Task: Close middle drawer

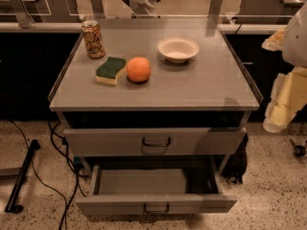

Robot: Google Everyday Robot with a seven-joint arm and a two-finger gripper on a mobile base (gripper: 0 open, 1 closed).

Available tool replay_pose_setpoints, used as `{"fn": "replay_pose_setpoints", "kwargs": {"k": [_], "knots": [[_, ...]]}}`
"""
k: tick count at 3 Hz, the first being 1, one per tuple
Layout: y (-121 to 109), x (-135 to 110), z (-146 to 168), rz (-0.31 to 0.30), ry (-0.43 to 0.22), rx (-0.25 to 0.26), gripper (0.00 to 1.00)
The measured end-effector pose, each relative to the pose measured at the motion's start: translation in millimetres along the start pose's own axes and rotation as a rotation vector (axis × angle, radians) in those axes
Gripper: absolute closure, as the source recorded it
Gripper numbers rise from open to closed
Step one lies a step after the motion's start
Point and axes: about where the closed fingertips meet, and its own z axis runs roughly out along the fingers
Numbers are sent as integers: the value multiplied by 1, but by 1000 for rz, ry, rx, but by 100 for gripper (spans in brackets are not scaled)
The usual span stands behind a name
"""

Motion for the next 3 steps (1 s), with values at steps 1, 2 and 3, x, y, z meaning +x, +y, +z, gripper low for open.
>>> {"fn": "replay_pose_setpoints", "kwargs": {"k": [1, 2, 3], "knots": [[0, 0, 0, 0, 0, 0, 0], [0, 0, 0, 0, 0, 0, 14], [7, 0, 11, 11, -8, 19, 45]]}}
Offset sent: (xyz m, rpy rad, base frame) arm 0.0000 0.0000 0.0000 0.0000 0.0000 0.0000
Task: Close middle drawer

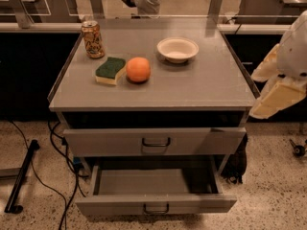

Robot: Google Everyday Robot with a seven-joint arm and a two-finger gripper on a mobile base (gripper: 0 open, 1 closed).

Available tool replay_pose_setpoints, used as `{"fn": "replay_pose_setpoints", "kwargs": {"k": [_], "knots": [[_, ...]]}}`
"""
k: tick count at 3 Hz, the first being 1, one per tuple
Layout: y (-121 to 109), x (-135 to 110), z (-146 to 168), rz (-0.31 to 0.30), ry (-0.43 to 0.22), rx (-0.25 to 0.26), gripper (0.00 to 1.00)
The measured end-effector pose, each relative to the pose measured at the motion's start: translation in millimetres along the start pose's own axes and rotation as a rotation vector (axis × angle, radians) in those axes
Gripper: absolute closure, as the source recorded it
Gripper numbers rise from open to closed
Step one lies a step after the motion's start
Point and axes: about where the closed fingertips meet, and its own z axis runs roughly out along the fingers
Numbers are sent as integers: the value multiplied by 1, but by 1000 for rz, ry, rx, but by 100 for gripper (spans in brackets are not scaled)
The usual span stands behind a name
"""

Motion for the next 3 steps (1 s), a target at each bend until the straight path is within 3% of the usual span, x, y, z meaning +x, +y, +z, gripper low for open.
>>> {"fn": "replay_pose_setpoints", "kwargs": {"k": [1, 2, 3], "knots": [[12, 3, 24, 27, -17, 5, 70], [52, 13, 57, 58, -29, -40, 98], [96, 27, 90, 76, -35, -103, 100]]}}
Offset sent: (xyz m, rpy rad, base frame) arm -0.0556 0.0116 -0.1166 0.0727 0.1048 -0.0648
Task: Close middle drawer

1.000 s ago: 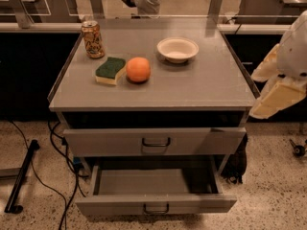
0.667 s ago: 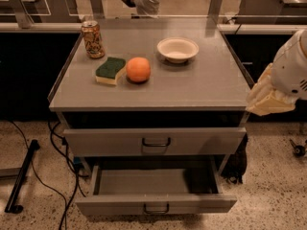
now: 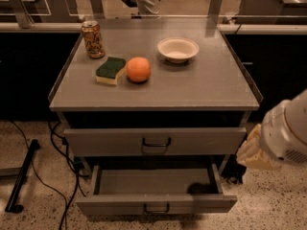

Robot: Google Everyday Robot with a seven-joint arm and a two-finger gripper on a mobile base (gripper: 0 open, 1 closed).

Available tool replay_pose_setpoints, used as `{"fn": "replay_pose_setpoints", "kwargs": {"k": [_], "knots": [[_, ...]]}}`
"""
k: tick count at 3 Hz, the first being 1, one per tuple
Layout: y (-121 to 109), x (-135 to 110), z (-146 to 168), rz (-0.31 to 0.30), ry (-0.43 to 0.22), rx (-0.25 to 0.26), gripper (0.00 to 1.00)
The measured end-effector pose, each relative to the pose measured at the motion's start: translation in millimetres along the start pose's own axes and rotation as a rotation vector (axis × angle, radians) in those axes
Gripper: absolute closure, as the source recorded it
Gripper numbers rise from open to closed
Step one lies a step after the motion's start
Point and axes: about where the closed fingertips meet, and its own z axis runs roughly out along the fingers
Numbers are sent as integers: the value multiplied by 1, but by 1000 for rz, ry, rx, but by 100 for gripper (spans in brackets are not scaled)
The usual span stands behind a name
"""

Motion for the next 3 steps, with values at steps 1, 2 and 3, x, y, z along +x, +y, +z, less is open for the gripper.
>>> {"fn": "replay_pose_setpoints", "kwargs": {"k": [1, 2, 3], "knots": [[38, 18, 56, 6, -40, -56, 100], [38, 18, 56, 7, -35, -58, 100], [38, 19, 62, -11, -17, -52, 100]]}}
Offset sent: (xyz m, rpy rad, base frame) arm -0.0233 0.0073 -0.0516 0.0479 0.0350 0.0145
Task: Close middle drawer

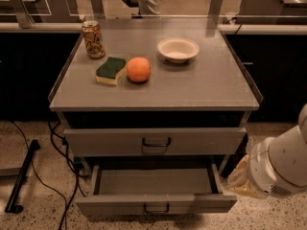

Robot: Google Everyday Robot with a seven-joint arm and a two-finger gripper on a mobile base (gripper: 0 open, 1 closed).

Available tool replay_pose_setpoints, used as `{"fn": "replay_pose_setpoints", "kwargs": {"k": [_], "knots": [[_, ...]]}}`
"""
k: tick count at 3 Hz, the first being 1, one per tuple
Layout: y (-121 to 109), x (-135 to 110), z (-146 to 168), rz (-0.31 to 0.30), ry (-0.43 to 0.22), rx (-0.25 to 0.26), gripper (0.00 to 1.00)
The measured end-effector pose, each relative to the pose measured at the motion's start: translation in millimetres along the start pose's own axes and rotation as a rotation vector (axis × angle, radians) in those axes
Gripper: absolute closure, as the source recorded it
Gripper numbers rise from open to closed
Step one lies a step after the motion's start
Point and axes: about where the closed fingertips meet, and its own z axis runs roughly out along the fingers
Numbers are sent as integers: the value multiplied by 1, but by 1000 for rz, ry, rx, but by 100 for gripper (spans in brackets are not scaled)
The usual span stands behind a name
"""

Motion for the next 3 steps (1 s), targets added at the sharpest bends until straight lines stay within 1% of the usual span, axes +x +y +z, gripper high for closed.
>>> {"fn": "replay_pose_setpoints", "kwargs": {"k": [1, 2, 3], "knots": [[7, 25, 38, -15, 28, 0, 100], [12, 50, 90, -22, 12, 16, 100], [4, 78, 163, 12, -94, 52, 100]]}}
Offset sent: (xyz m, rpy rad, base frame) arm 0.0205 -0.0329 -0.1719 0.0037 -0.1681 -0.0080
